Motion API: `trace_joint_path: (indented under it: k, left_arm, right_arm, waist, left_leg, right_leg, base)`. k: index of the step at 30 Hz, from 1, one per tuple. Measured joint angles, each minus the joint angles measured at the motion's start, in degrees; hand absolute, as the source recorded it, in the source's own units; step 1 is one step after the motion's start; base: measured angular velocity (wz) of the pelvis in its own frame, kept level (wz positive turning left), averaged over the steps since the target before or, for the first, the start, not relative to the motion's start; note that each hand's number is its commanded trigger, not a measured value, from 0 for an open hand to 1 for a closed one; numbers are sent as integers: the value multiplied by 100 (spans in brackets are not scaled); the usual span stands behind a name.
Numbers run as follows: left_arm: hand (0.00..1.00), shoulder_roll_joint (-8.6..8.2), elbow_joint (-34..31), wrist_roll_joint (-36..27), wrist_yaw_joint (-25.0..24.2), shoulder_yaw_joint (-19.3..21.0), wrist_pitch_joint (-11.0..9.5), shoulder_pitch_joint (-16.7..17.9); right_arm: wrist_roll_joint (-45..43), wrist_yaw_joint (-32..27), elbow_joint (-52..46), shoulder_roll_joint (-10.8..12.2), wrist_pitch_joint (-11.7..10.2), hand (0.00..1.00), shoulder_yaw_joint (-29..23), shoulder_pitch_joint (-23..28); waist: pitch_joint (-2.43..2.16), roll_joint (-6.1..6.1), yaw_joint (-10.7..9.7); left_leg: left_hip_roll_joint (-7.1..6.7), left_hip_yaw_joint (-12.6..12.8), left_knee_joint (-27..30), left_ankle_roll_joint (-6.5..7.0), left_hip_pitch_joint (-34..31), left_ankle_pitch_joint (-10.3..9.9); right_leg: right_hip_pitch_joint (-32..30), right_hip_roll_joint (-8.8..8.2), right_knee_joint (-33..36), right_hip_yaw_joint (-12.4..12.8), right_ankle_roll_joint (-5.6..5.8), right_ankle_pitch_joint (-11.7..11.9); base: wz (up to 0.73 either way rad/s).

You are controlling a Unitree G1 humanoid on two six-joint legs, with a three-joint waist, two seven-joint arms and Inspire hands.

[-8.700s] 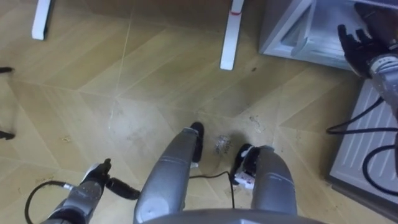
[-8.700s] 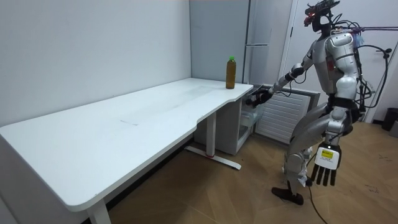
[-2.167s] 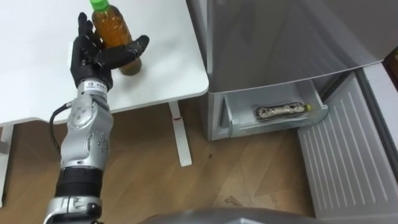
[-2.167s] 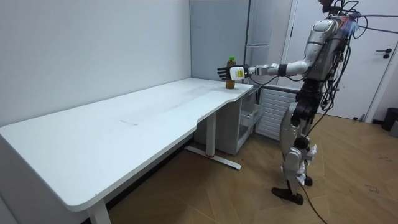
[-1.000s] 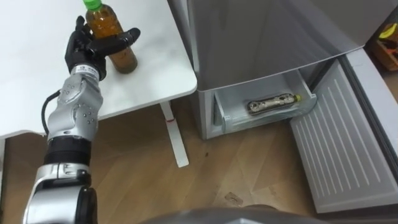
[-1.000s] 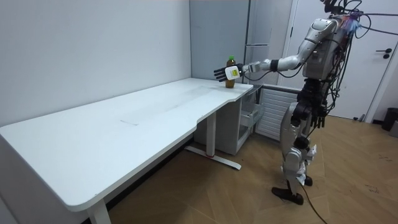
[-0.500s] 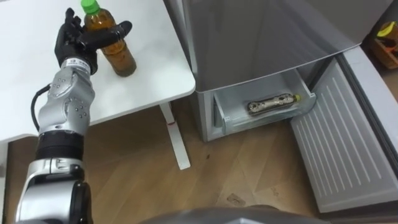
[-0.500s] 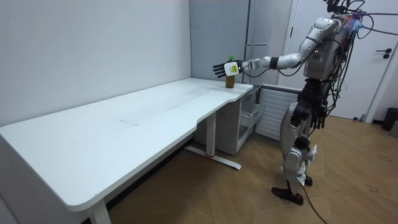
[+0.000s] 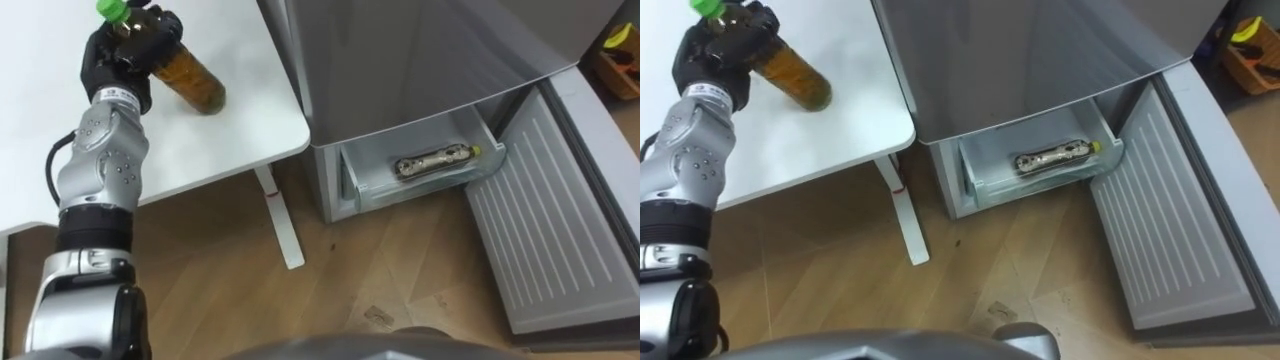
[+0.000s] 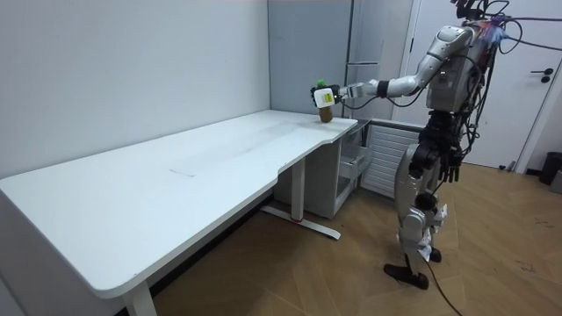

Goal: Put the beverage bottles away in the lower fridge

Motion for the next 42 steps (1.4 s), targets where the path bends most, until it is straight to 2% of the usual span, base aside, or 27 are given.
trace_joint_path:
  k: [4,12,24,28,30,32,36,37,41,42]
  left_arm:
    - [100,-1,32,-34,-2,-2,27,0]
    - [100,5,32,-118,-17,-1,95,0]
    - [100,3,35,-220,-18,-126,224,0]
    - [100,0,-25,-206,6,-128,281,1]
    - [100,-18,-152,-92,44,-132,291,30]
    - [100,-94,-588,172,146,-134,292,184]
    - [100,-133,-1158,248,280,-181,292,303]
    - [100,-161,-1364,242,283,-186,292,351]
    - [100,-355,-1942,210,274,-181,269,578]
    - [100,-388,-2145,107,269,-181,266,757]
  right_arm:
    - [0,5,-10,2,2,0,0,5]
    - [-1,8,-16,5,12,0,-28,-6]
    - [1,-4,-111,4,61,0,-21,-45]
    - [28,-74,-127,8,58,0,-26,-127]
    - [25,-101,-126,7,60,0,-39,-200]
    - [32,-203,-179,6,39,0,-87,-286]
    - [91,-259,-235,7,-67,0,-50,-337]
    - [235,-293,-239,7,-72,0,-42,-295]
    - [517,-461,-241,14,-59,0,-9,-214]
    - [512,-506,-243,14,-59,0,27,-214]
  waist:
    - [10,-28,-1]
    - [-26,-69,-4]
    - [-47,-35,11]
    - [-71,-3,23]
    - [-72,-1,44]
    - [-73,-1,51]
    - [-74,-4,85]
    - [-72,-7,136]
    - [-71,-10,368]
    - [-69,-14,386]
  left_leg:
    - [0,3,2,0,-16,0]
    - [2,16,21,0,-74,0]
    - [5,13,31,0,-72,0]
    - [7,-11,44,0,-128,-1]
    - [9,-26,42,0,-148,0]
    - [8,-38,33,-1,-157,0]
    - [3,-110,36,-1,-172,0]
    - [1,-146,34,-2,-163,1]
    - [3,-206,25,-3,-151,2]
    - [-6,-254,20,-3,-154,2]
  right_leg:
    - [-14,0,-4,2,-2,-2]
    - [-66,5,3,18,-3,-2]
    - [-69,9,22,47,-6,0]
    - [-98,10,10,12,-12,4]
    - [-117,10,12,-5,-14,5]
    - [-165,10,8,-8,-14,5]
    - [-120,1,3,-85,-14,5]
    - [-100,-13,2,-179,-14,5]
    - [-68,-15,-7,-241,-14,5]
    - [-54,-23,-16,-294,-14,5]
  base:
    - [0]
    - [0]
    - [0]
    - [3]
    - [3]
    - [0]
    - [7]
    - [13]
    - [8]
    - [17]
